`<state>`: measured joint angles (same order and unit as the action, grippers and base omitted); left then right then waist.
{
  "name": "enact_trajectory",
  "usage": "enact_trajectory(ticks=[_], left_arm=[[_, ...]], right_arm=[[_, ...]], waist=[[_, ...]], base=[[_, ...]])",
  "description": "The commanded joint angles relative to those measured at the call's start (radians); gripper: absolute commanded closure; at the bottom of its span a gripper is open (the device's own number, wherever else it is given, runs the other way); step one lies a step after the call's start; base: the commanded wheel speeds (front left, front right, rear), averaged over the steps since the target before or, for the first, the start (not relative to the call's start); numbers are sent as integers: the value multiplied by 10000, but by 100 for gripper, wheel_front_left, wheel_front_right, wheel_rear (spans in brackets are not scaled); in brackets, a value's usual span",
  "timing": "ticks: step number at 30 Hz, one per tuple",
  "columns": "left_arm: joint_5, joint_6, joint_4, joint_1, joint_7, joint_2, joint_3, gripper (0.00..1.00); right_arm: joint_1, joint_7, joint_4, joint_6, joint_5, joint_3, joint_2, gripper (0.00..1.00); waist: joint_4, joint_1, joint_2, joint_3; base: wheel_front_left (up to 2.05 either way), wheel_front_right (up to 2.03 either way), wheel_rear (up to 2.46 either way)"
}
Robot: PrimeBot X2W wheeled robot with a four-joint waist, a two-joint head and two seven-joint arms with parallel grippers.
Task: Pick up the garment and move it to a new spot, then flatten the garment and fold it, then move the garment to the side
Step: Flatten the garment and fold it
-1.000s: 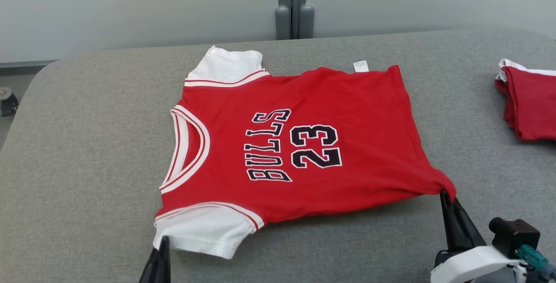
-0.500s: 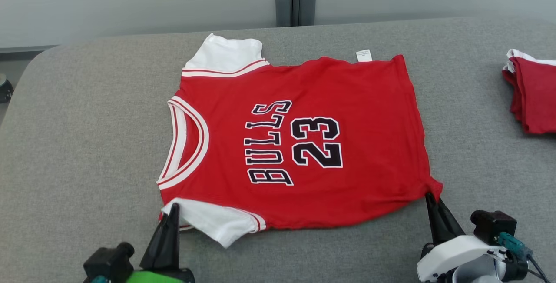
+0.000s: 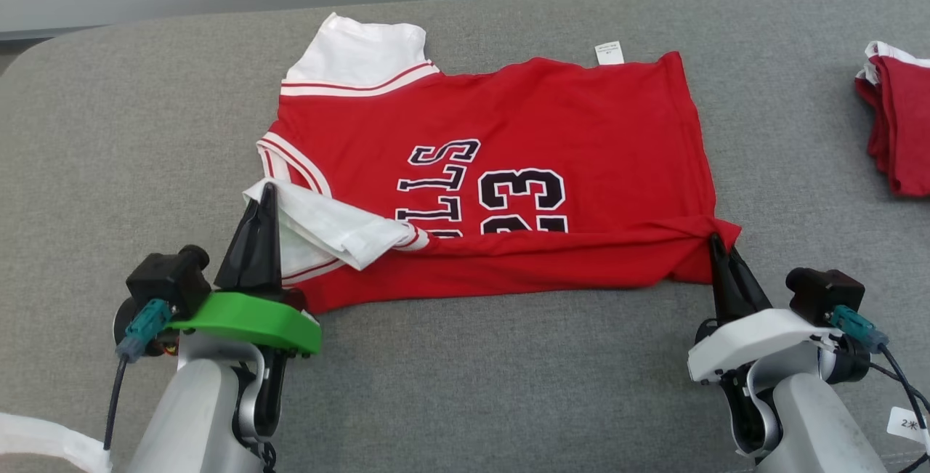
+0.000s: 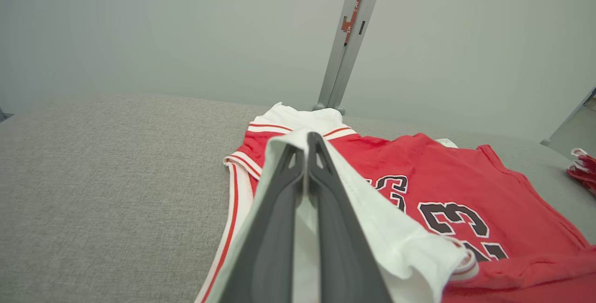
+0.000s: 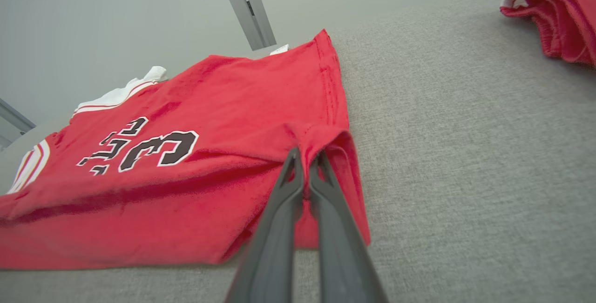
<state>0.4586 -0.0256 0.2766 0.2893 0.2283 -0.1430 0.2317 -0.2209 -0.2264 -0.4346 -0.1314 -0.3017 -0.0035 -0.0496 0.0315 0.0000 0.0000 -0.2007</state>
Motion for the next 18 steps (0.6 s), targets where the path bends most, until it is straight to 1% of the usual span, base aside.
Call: enact_trajectory(ticks=[1, 11, 12, 13, 14, 15, 16, 18], left_arm=[[-109, -52, 263, 378, 114, 16, -39, 100], [-463, -253, 2180, 1879, 374, 238, -202, 100], [-504, -264, 2332, 1996, 362, 258, -242, 100], [-547, -274, 2371, 2077, 367, 279, -295, 100], [-617, -275, 2358, 2157, 371, 309, -376, 74], [-676, -282, 2323, 2181, 372, 348, -444, 51], [-739, -307, 2267, 2185, 372, 400, -521, 0], [-829, -378, 2152, 2136, 365, 472, -625, 0]], right_arm=[[-220, -75, -100, 17, 28, 28, -19, 100], [-1140, -284, -870, 17, 129, 125, -21, 100], [-1223, -298, -941, 17, 147, 140, -21, 89], [-1286, -313, -998, 17, 164, 156, -21, 70], [-1360, -320, -1035, 17, 196, 181, -17, 47], [-1408, -335, -1052, 17, 209, 174, -21, 0], [-1449, -350, -1063, 17, 262, 160, -22, 0], [-1500, -363, -1009, 17, 346, 111, -21, 0]], waist=[[-91, 0, 0, -259], [-195, 0, 0, -709], [-200, 0, 0, -723], [-199, 0, 0, -727], [-197, 0, 0, -724], [-192, 0, 0, -718], [-182, 0, 0, -702], [-154, 0, 0, -655]], base=[[0, 0, 0], [0, 0, 0], [0, 0, 0], [0, 0, 0], [0, 0, 0], [0, 0, 0], [0, 0, 0], [0, 0, 0]])
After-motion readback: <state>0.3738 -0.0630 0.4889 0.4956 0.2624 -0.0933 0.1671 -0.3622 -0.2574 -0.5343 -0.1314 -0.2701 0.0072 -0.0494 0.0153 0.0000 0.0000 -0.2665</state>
